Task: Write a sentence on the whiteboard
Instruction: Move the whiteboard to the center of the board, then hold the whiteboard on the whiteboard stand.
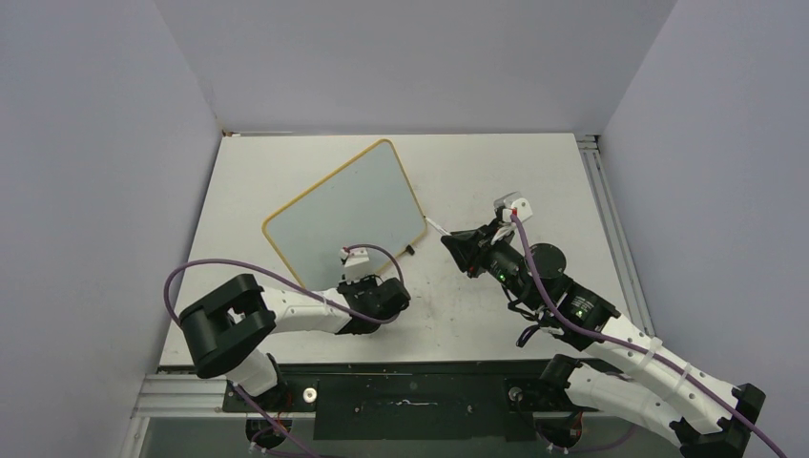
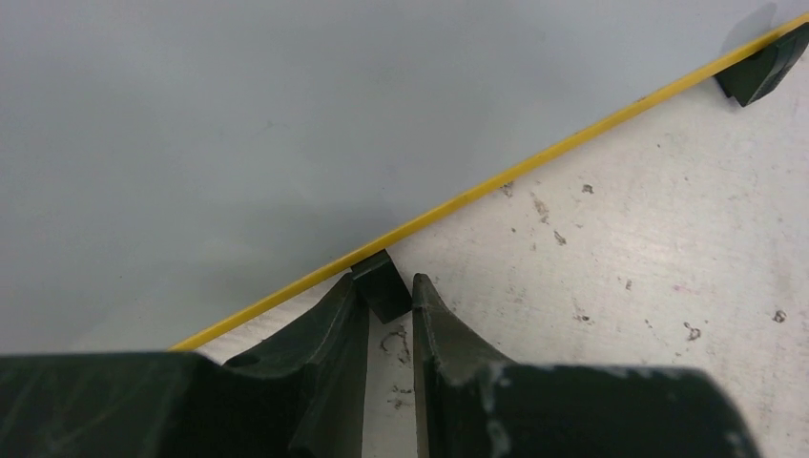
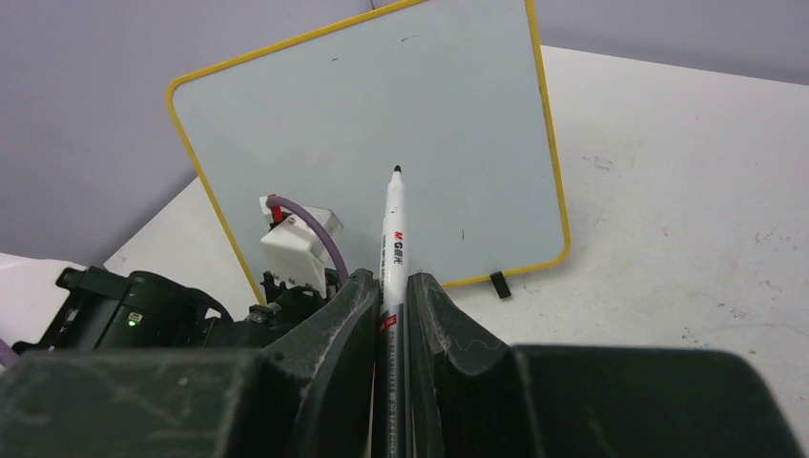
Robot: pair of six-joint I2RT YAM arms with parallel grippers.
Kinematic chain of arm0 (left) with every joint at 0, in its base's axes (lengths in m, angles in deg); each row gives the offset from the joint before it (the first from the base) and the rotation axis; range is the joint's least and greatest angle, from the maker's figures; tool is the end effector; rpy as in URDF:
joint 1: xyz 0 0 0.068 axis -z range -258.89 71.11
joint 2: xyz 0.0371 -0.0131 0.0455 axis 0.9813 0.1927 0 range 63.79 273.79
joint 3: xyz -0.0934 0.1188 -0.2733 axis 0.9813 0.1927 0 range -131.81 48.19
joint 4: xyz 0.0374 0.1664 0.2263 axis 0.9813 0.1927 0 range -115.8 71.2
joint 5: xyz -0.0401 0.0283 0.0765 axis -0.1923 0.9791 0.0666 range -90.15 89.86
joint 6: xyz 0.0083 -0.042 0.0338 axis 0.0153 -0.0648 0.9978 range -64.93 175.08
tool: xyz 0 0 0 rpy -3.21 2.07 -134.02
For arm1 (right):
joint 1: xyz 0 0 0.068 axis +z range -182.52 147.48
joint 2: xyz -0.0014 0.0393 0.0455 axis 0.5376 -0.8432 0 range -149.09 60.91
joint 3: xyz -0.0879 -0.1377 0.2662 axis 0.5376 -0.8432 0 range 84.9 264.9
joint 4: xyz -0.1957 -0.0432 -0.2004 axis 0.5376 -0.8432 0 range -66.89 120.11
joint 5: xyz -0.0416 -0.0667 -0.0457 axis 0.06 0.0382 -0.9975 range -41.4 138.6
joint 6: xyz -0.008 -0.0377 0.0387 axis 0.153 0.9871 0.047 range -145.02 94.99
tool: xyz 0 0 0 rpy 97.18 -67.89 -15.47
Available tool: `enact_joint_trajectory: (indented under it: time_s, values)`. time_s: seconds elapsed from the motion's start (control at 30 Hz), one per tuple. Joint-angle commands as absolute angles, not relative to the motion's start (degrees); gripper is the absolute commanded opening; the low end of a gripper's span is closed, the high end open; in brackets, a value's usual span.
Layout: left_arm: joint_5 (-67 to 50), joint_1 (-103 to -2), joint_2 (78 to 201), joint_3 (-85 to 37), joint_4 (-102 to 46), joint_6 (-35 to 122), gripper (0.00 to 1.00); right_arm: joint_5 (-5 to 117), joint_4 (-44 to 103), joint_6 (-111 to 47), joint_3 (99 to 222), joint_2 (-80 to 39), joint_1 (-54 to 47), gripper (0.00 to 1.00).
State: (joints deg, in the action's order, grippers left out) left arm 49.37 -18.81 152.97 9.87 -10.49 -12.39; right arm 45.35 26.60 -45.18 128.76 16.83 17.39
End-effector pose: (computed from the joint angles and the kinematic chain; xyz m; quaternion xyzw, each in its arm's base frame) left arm 0.1593 -0.2211 0.1585 -0.1435 0.8811 0.0128 0.4504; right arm 0.1175 0.1363 0.3772 -0.1685 0.7100 0.3755 0.5715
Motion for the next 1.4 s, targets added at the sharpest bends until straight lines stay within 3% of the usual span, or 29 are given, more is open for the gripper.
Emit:
enact_joint_trajectory:
  time_s: [0.0, 0.3, 0.47, 0.57, 0.83, 1.0, 1.37]
  values:
    - [46.9, -15.5, 154.0, 6.1, -12.8, -12.8, 0.0, 44.0, 29.4, -45.6, 129.8, 17.8, 17.2, 0.05]
    - [45.9, -13.8, 155.9, 4.3, -12.6, -13.3, 0.02, 43.2, 29.0, -45.8, 129.8, 18.3, 17.2, 0.05]
    - [46.1, -13.7, 154.0, 4.4, -11.1, -13.3, 0.33, 42.5, 28.5, -45.8, 130.1, 18.5, 17.2, 0.05]
    - [45.8, -13.1, 152.4, 4.7, -10.5, -13.2, 0.43, 42.3, 28.4, -45.7, 130.3, 18.5, 17.2, 0.05]
    - [41.8, -10.8, 145.6, 4.9, -13.3, -3.8, 0.51, 41.0, 27.0, -44.5, 132.1, 18.3, 17.2, 0.05]
    - [35.3, -11.6, 137.1, 3.5, -13.9, 9.0, 0.57, 33.0, 21.7, -41.4, 136.2, 18.1, 17.0, 0.05]
    - [10.8, -30.9, 131.6, -22.0, 0.6, 36.7, 0.59, 34.5, 18.6, -41.6, 138.5, 16.2, 10.7, 0.05]
